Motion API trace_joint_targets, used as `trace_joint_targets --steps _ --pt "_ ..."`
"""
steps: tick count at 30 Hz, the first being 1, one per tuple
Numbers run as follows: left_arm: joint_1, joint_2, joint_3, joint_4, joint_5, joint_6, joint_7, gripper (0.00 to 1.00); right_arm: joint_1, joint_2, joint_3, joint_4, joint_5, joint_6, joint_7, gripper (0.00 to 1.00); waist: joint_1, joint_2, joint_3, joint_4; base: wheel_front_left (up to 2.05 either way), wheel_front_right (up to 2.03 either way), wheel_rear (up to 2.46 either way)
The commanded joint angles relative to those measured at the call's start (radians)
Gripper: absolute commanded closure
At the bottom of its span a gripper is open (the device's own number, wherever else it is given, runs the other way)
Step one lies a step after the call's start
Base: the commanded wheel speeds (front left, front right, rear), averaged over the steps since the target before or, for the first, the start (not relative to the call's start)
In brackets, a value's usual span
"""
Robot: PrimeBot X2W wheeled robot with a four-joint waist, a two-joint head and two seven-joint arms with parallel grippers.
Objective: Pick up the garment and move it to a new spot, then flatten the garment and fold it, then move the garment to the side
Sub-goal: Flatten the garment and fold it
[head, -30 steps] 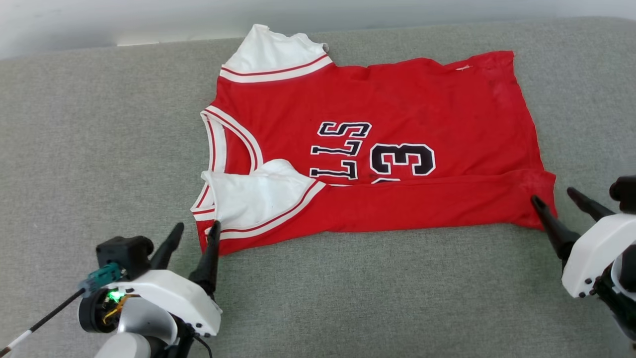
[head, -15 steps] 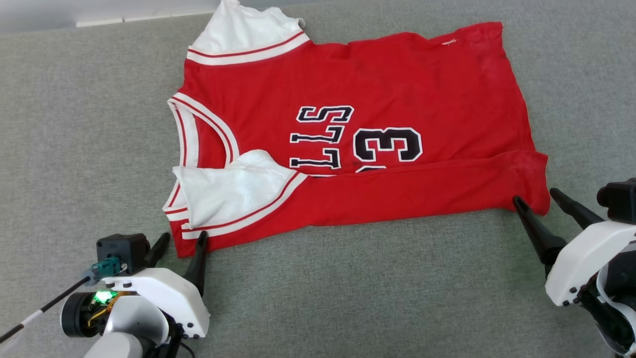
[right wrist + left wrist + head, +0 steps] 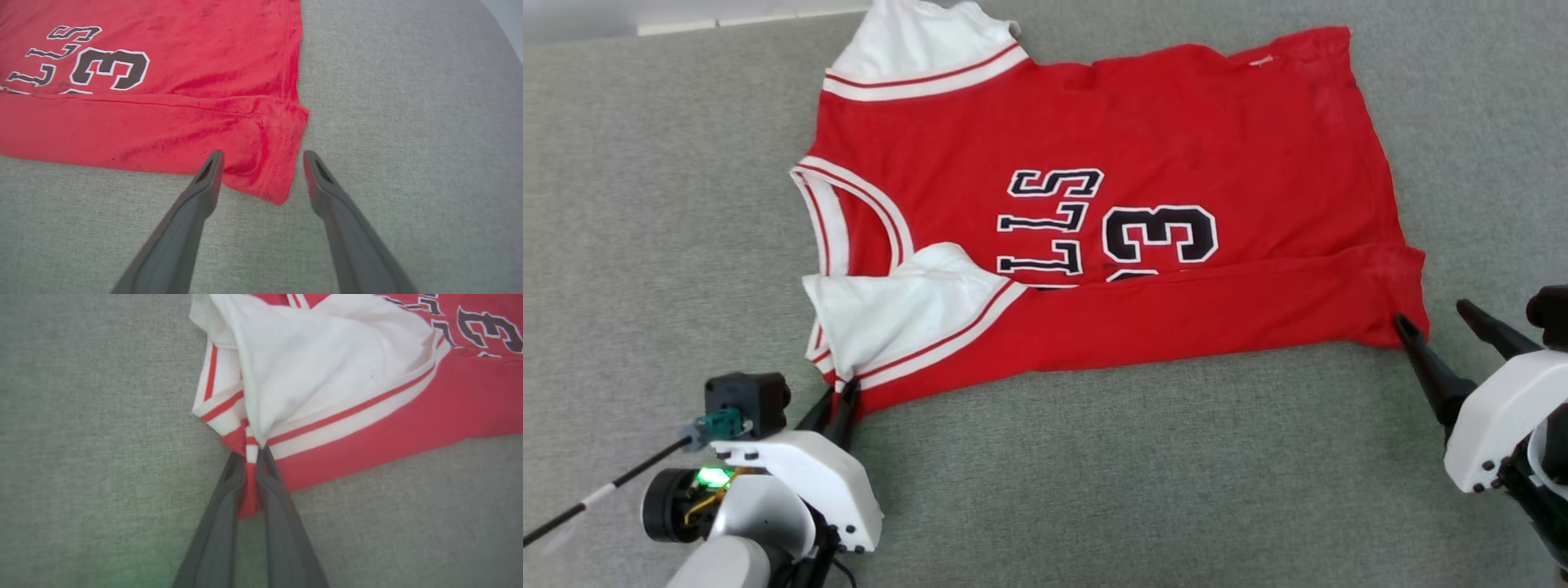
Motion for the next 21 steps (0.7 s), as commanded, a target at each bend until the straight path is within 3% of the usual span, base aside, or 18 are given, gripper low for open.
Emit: trace_joint_targets --steps 1,14,21 --pt "0.037 -0.007 -0.017 0.011 -0.006 -0.01 -0.002 1.0 -0.004 -0.012 -0.01 0.016 -0.019 0.0 0.034 0.0 0.0 0.0 -0.023 0.019 0.0 0.0 0.0" --pt "0.039 -0.048 -0.014 -0.14 -0.023 -0.05 -0.113 1.0 -0.066 0.023 -0.089 0.192 -0.12 -0.001 0.197 0.0 0.0 0.0 -0.042 0.113 0.0 0.0 0.0" --pt "0.024 -0.057 -0.037 -0.141 -0.01 -0.068 -0.13 1.0 -0.066 0.04 -0.055 0.275 -0.095 0.001 0.233 0.0 0.0 0.0 -0.018 0.144 0.0 0.0 0.0"
